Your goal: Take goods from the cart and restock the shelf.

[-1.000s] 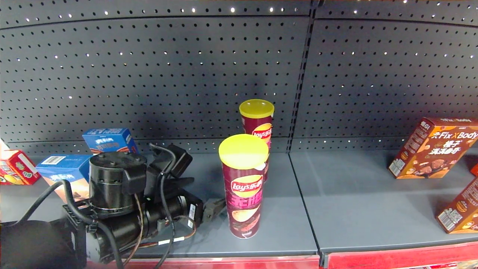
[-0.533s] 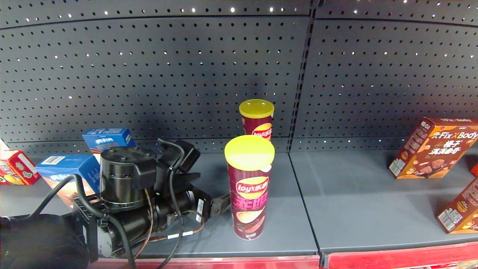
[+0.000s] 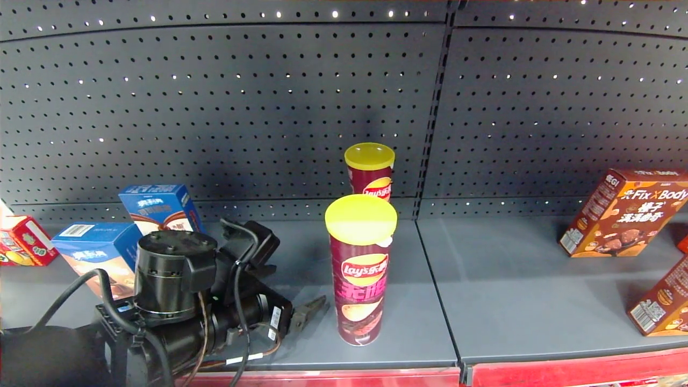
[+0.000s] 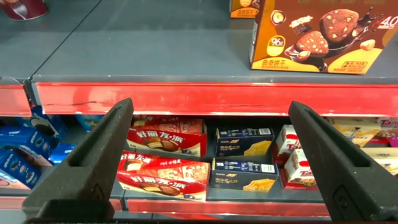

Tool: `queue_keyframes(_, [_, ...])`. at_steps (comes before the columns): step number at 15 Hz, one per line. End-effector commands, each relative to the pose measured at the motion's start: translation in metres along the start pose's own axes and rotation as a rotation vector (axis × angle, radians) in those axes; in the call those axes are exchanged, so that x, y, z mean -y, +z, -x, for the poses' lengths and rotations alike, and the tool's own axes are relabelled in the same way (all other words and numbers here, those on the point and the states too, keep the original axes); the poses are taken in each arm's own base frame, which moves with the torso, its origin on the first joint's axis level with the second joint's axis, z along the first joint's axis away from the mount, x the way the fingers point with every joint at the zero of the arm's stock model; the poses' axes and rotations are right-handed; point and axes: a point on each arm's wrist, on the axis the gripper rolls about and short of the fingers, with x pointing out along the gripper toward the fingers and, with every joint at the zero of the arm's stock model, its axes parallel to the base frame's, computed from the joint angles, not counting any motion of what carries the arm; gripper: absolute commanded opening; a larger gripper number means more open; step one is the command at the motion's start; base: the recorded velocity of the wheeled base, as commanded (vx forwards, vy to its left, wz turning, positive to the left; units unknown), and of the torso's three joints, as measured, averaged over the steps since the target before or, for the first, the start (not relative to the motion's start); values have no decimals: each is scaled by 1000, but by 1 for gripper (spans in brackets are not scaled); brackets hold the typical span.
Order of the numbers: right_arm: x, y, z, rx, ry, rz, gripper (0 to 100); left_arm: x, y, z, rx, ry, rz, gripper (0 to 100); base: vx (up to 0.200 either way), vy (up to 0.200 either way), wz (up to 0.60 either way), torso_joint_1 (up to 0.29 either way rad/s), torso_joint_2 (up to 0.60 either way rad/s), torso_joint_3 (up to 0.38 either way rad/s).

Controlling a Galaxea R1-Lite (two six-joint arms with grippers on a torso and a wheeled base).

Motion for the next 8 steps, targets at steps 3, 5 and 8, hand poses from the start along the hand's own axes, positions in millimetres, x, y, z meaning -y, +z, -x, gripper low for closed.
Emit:
queue_keyframes(3, [0, 0, 0, -1, 1, 0, 100, 6, 1, 5, 10, -19, -8, 100, 0, 0, 0, 0, 0, 0])
queue_keyframes(5, [0, 0, 0, -1, 1, 0, 100, 9, 0, 5, 8, -32, -14, 100, 0, 0, 0, 0, 0, 0])
queue_keyframes(8, [0, 0, 0, -1, 1, 0, 100, 13, 2, 3, 13, -43, -17, 100, 0, 0, 0, 0, 0, 0])
